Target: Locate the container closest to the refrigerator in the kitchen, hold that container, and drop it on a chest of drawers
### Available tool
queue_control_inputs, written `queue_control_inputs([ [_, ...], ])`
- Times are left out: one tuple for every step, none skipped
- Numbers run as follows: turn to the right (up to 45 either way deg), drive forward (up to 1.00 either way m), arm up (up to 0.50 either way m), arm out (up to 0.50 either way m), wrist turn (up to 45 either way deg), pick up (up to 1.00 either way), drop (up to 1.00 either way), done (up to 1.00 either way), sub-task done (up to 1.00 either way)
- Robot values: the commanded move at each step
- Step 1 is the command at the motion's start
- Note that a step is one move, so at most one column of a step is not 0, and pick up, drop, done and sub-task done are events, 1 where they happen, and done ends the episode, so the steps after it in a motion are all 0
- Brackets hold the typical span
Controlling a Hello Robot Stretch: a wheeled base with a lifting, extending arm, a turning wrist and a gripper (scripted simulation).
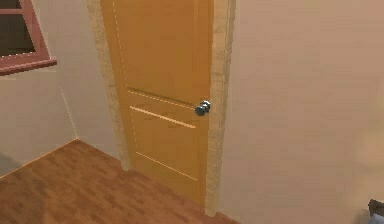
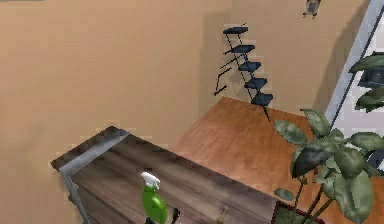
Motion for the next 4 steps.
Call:
queue_control_inputs([
  [0.0,0.00,0.00,0.00,0.0,1.00,0.00,0.00,0.00],
  [0.0,0.00,0.10,0.00,0.0,0.00,0.00,0.00,0.00],
  [0.0,0.00,0.30,0.00,0.0,0.00,0.00,0.00,0.00],
  [0.0,0.00,0.00,0.00,-45.0,0.00,0.00,0.00,0.00],
])
